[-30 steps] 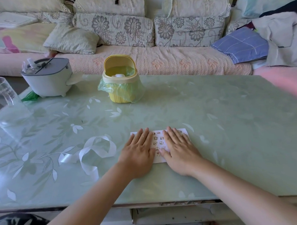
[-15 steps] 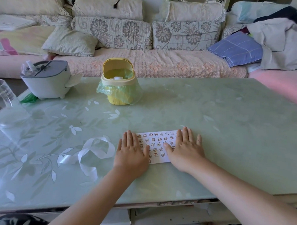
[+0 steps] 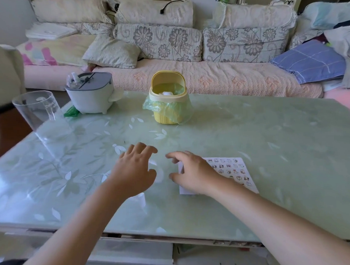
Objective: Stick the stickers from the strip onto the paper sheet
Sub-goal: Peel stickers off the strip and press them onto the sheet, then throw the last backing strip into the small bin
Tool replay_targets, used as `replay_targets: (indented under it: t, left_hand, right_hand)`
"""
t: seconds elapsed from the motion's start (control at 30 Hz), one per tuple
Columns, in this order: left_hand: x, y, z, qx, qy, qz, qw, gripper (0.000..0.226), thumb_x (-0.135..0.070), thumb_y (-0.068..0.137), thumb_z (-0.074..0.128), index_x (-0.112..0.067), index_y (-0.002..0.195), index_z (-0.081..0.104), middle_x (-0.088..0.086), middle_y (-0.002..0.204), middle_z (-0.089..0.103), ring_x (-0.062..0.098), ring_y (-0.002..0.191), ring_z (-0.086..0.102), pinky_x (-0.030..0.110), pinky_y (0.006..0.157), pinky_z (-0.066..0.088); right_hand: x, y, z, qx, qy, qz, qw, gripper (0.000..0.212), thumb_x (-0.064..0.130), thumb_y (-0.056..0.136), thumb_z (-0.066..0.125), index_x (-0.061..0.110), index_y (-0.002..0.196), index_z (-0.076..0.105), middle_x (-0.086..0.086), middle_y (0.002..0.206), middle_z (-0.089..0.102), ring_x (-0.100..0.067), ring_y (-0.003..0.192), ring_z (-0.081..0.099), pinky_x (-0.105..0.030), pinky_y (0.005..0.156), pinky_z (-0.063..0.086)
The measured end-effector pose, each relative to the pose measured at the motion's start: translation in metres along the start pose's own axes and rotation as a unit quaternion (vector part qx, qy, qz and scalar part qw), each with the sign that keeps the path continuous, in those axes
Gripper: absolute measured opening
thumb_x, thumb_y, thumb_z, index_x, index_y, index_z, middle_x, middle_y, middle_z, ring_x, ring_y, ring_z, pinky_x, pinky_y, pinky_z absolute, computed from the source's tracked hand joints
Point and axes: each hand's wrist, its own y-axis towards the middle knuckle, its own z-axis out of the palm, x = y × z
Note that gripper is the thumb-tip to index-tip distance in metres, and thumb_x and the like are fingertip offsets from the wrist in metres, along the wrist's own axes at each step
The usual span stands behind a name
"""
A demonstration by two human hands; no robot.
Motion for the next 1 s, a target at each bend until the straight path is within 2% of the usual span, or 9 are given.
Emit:
replay_targets:
  t: [0.1,0.2,0.3,0.37,0.53,0.63,0.73,0.87,1.0]
  left_hand:
    - [0.024,-0.004,-0.013,0.116,0.026,-0.032,0.992,0.074,-0.045,0.085,0.06,-0.039,0.149,0.025,-0.007,0.152,0.026,0.02,0.139,0.025,0.038,0.111,0.028]
    - [0.04,-0.005,-0.015,0.178,0.02,-0.061,0.982,0.085,-0.047,0.081,0.068,-0.04,0.151,0.02,-0.004,0.153,0.026,0.022,0.139,0.027,0.04,0.109,0.033]
    - [0.051,-0.002,-0.013,0.187,-0.036,-0.087,0.978,0.07,-0.031,0.085,0.07,-0.038,0.146,0.037,-0.004,0.131,0.049,0.018,0.116,0.05,0.031,0.096,0.044]
    - [0.057,0.001,-0.013,0.185,-0.083,-0.093,0.975,0.055,-0.023,0.085,0.07,-0.038,0.135,0.052,-0.012,0.109,0.059,0.013,0.096,0.057,0.023,0.08,0.045]
    - [0.055,0.007,-0.025,0.169,-0.244,-0.104,0.949,0.025,-0.021,0.09,0.065,-0.039,0.107,0.063,-0.011,0.085,0.074,0.008,0.072,0.069,0.028,0.071,0.054]
    - [0.048,0.011,-0.029,0.19,-0.346,-0.108,0.912,0.014,-0.021,0.094,0.061,-0.03,0.099,0.071,-0.01,0.086,0.075,0.01,0.07,0.07,0.03,0.066,0.051]
    - [0.041,0.018,-0.027,0.202,-0.461,-0.137,0.853,0.017,-0.02,0.097,0.057,-0.015,0.099,0.073,0.002,0.086,0.067,0.013,0.069,0.061,0.029,0.064,0.045]
    - [0.027,0.031,-0.024,0.171,-0.63,-0.232,0.721,0.023,-0.026,0.102,0.051,-0.008,0.103,0.065,0.001,0.075,0.054,0.014,0.06,0.046,0.026,0.056,0.033]
    - [0.007,0.04,-0.026,0.163,-0.722,-0.288,0.608,0.032,-0.037,0.104,0.042,-0.011,0.096,0.058,0.002,0.072,0.052,0.015,0.056,0.049,0.026,0.059,0.041]
  right_hand:
    - [0.01,0.01,0.01,0.024,-0.031,-0.053,0.998,0.065,0.032,0.085,0.07,0.045,0.143,0.045,0.014,0.132,0.046,-0.003,0.089,0.045,-0.023,0.088,0.042]
    - [0.015,0.02,0.02,0.047,-0.073,-0.058,0.994,0.048,0.032,0.086,0.071,0.041,0.133,0.059,0.011,0.122,0.053,-0.008,0.094,0.052,-0.029,0.091,0.046]
    - [0.016,0.029,0.022,0.02,-0.068,-0.038,0.997,0.019,0.027,0.089,0.066,0.027,0.105,0.075,0.008,0.107,0.069,-0.014,0.101,0.063,-0.031,0.09,0.05]
    - [0.014,0.035,0.017,-0.005,0.009,-0.001,1.0,0.013,0.023,0.091,0.065,0.024,0.096,0.076,0.011,0.094,0.073,-0.004,0.082,0.065,-0.02,0.076,0.049]
    - [0.015,0.047,-0.006,-0.075,0.216,0.053,0.972,0.034,0.009,0.094,0.058,0.031,0.118,0.066,0.003,0.085,0.074,-0.012,0.054,0.061,-0.017,0.054,0.044]
    - [0.011,0.051,-0.018,-0.113,0.239,0.088,0.96,0.029,0.01,0.095,0.056,0.032,0.106,0.072,0.001,0.088,0.074,-0.012,0.051,0.06,-0.019,0.047,0.042]
    - [0.007,0.05,-0.026,-0.132,0.203,0.11,0.964,0.031,0.011,0.095,0.052,0.03,0.098,0.076,0.004,0.089,0.074,-0.011,0.052,0.06,-0.02,0.049,0.047]
    - [0.008,0.049,-0.028,-0.104,0.098,0.092,0.985,0.032,0.013,0.092,0.046,0.027,0.101,0.073,0.014,0.084,0.066,-0.019,0.058,0.06,-0.024,0.056,0.047]
    - [0.021,0.041,-0.022,-0.047,0.127,-0.003,0.991,0.051,0.055,0.084,0.052,0.008,0.097,0.067,-0.011,0.083,0.053,-0.017,0.075,0.056,-0.035,0.074,0.046]
